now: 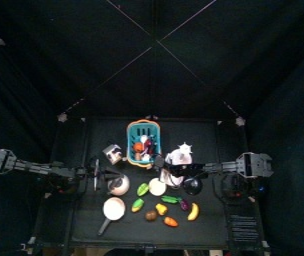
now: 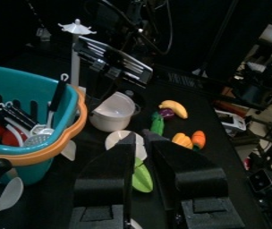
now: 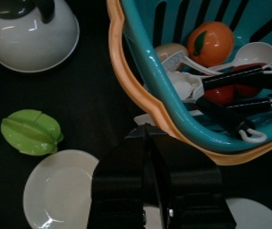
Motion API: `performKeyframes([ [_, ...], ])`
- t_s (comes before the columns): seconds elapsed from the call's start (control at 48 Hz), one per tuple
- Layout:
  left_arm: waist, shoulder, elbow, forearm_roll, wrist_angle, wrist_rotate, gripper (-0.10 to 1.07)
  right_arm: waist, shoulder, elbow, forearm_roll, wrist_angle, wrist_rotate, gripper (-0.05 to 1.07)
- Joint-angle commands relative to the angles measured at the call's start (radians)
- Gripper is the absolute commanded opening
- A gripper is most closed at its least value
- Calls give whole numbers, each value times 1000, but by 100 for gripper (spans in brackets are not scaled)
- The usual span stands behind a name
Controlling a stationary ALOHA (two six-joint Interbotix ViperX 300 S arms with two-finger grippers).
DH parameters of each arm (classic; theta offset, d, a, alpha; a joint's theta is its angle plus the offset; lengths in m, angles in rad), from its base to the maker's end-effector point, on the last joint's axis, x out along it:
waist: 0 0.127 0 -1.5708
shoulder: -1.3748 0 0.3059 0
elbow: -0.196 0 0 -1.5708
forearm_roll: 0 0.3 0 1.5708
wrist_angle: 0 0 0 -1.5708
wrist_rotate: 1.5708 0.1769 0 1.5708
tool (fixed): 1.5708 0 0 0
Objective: Grab pot
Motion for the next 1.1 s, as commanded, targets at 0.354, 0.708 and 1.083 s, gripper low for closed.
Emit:
performKeyframes([
  [0.354,11,2,6,-2,-29,-6,59,117,-144,54,57,43,5,32],
  [0.708,11,2,14,-14,-29,-6,59,314,-258,195,184,198,2,52],
  [1.083,11,2,20,-32,-29,-6,59,322,-225,224,212,239,2,66],
])
